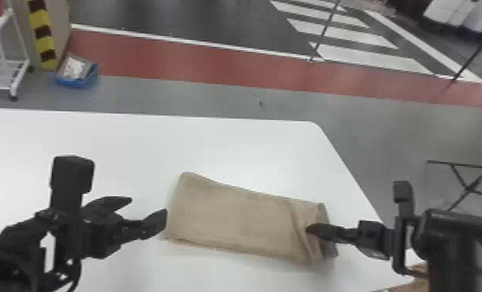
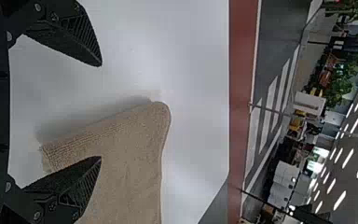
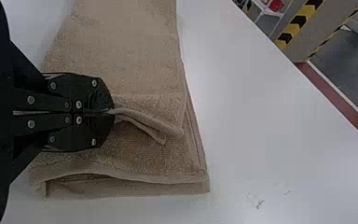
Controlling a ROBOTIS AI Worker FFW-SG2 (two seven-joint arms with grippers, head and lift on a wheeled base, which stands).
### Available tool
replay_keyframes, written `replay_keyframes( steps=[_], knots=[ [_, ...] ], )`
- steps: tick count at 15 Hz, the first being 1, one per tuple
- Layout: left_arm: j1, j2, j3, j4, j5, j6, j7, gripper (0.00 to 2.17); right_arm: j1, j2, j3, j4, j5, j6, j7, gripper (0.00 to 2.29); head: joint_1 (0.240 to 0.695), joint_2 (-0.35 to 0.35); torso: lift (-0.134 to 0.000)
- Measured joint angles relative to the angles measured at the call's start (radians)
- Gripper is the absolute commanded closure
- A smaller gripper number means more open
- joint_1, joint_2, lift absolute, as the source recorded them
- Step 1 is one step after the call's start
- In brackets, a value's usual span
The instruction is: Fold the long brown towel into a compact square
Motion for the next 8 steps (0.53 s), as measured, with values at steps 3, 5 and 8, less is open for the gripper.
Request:
replay_keyframes(
  steps=[3, 5, 8],
  knots=[
    [-0.003, 0.000, 0.001, 0.002, -0.007, -0.001, 0.000, 0.20, -0.009, -0.021, -0.070, -0.078, -0.036, 0.000, 0.032, 1.43, 0.695, -0.350, -0.124],
    [-0.008, 0.000, 0.000, 0.008, -0.007, -0.001, 0.001, 0.20, -0.002, -0.074, -0.125, -0.053, -0.070, 0.000, 0.032, 1.43, 0.695, -0.350, -0.124],
    [-0.015, 0.000, -0.007, 0.023, -0.008, -0.002, 0.001, 0.20, 0.002, -0.067, -0.106, 0.057, -0.043, 0.000, 0.020, 1.43, 0.695, -0.350, -0.124]
  ],
)
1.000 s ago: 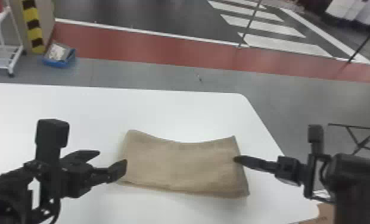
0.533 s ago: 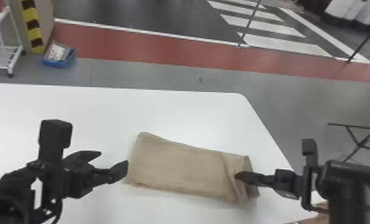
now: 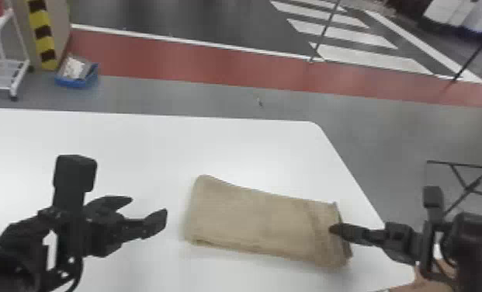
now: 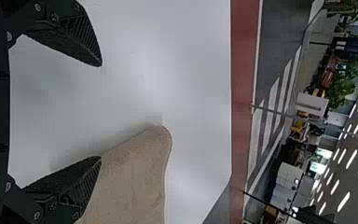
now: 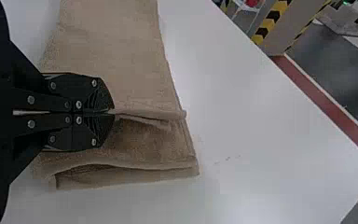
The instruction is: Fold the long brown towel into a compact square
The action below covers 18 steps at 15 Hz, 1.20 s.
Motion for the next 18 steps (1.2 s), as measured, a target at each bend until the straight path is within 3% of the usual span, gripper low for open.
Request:
replay_keyframes(
  steps=[5, 7, 9, 12, 16, 18],
  knots=[
    [0.002, 0.000, 0.000, 0.001, -0.009, 0.003, 0.000, 0.20, -0.036, 0.001, -0.002, 0.009, -0.001, 0.000, -0.003, 1.43, 0.695, -0.350, -0.124],
    [0.001, 0.000, -0.001, 0.003, -0.009, 0.002, 0.000, 0.20, -0.049, -0.030, -0.054, -0.024, -0.024, 0.000, 0.006, 1.43, 0.695, -0.350, -0.124],
    [-0.002, 0.000, 0.000, 0.009, -0.004, 0.000, -0.001, 0.20, -0.045, -0.056, -0.082, 0.019, -0.038, 0.000, -0.002, 1.43, 0.695, -0.350, -0.124],
    [-0.008, 0.000, -0.002, 0.018, -0.006, 0.000, -0.001, 0.20, -0.040, -0.040, -0.060, 0.097, -0.024, 0.000, -0.020, 1.43, 0.695, -0.350, -0.124],
    [-0.008, 0.000, 0.004, 0.019, -0.008, 0.002, -0.001, 0.20, -0.070, -0.033, -0.070, 0.061, -0.028, 0.000, -0.011, 1.43, 0.695, -0.350, -0.124],
    [-0.008, 0.000, 0.006, 0.019, -0.004, 0.001, -0.001, 0.20, -0.073, -0.076, -0.143, 0.044, -0.063, 0.000, -0.008, 1.43, 0.695, -0.350, -0.124]
  ],
)
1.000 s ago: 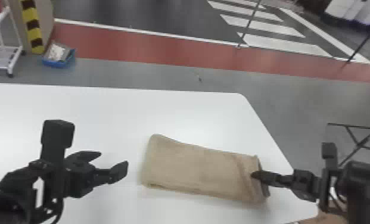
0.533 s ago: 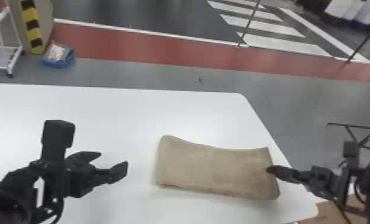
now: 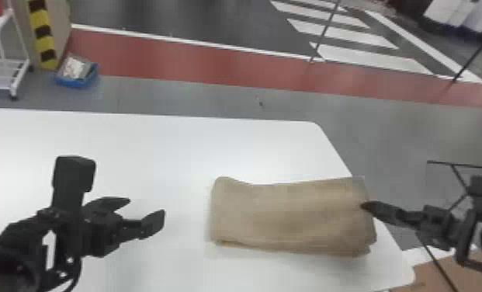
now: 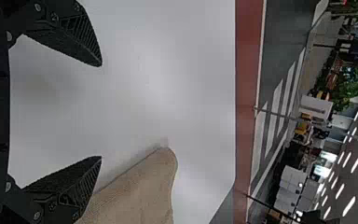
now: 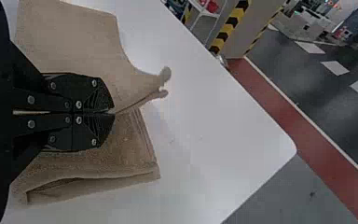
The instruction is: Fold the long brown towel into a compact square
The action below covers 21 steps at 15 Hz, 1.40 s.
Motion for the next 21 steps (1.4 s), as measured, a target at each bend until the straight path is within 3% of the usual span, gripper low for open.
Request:
replay_keyframes(
  steps=[6, 11, 15, 18, 19, 20, 21],
  knots=[
    [-0.001, 0.000, -0.009, 0.010, -0.003, -0.001, 0.000, 0.20, 0.002, -0.018, 0.023, 0.157, 0.047, 0.000, -0.036, 1.43, 0.695, -0.350, -0.124],
    [-0.003, 0.000, -0.010, 0.009, -0.006, 0.000, 0.000, 0.20, -0.031, -0.032, 0.010, 0.140, 0.025, 0.000, -0.032, 1.43, 0.695, -0.350, -0.124],
    [-0.005, 0.000, -0.009, 0.010, -0.007, 0.001, 0.000, 0.20, -0.074, -0.089, -0.003, 0.153, 0.027, 0.000, -0.033, 1.43, 0.695, -0.350, -0.124],
    [-0.006, 0.000, -0.010, 0.013, -0.007, -0.001, 0.000, 0.20, -0.061, -0.083, 0.017, 0.202, 0.048, 0.000, -0.060, 1.37, 0.695, -0.350, -0.124],
    [-0.006, 0.000, -0.010, 0.013, -0.008, -0.001, 0.000, 0.20, -0.064, -0.083, 0.020, 0.223, 0.052, 0.000, -0.070, 0.88, 0.695, -0.350, -0.124],
    [-0.006, 0.000, -0.009, 0.015, -0.008, -0.001, 0.000, 0.20, -0.070, -0.085, 0.022, 0.241, 0.054, 0.000, -0.086, 0.10, 0.695, -0.350, -0.124],
    [-0.005, 0.000, -0.009, 0.016, -0.008, -0.001, 0.000, 0.20, -0.074, -0.086, 0.020, 0.249, 0.055, 0.000, -0.098, 0.00, 0.695, -0.350, -0.124]
  ],
)
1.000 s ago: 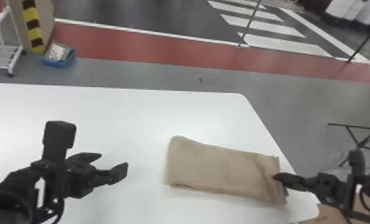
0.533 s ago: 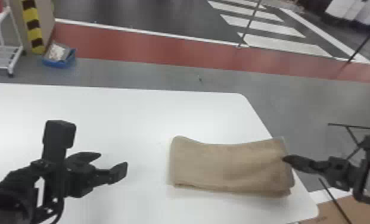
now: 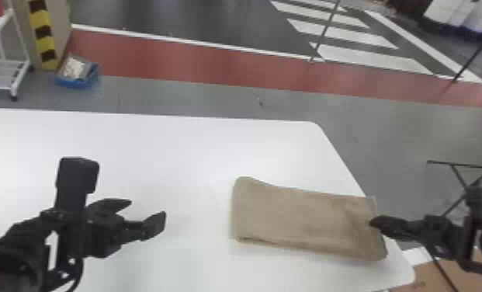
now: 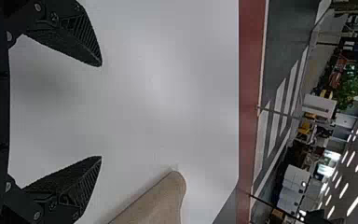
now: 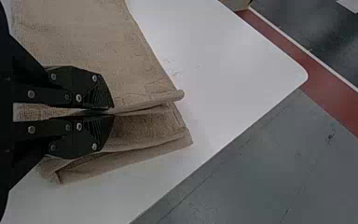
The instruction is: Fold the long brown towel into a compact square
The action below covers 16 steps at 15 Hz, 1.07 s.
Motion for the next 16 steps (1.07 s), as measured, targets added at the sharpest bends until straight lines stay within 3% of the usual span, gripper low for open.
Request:
replay_keyframes(
  steps=[2, 5, 7, 11, 16],
  knots=[
    [0.002, 0.000, 0.000, 0.002, 0.002, 0.000, 0.000, 0.20, -0.002, -0.006, -0.014, 0.005, 0.001, 0.000, -0.004, 0.00, 0.695, -0.350, -0.124],
    [0.003, 0.000, 0.001, 0.009, 0.007, 0.000, -0.001, 0.20, 0.008, -0.048, -0.025, 0.009, 0.010, 0.000, -0.001, 0.02, 0.695, -0.350, -0.124],
    [0.003, 0.000, 0.001, 0.011, 0.009, 0.000, -0.002, 0.20, 0.016, -0.059, -0.014, 0.028, 0.029, 0.000, -0.001, 0.05, 0.695, -0.350, -0.124],
    [0.009, 0.000, 0.004, 0.009, 0.008, 0.000, -0.010, 0.20, 0.000, -0.050, 0.018, 0.103, 0.052, 0.000, -0.027, 0.09, 0.695, -0.350, -0.124],
    [0.019, 0.000, 0.016, 0.001, 0.007, 0.000, -0.011, 0.20, -0.044, -0.035, 0.035, 0.112, 0.050, 0.000, -0.028, 0.13, 0.695, -0.350, -0.124]
  ],
)
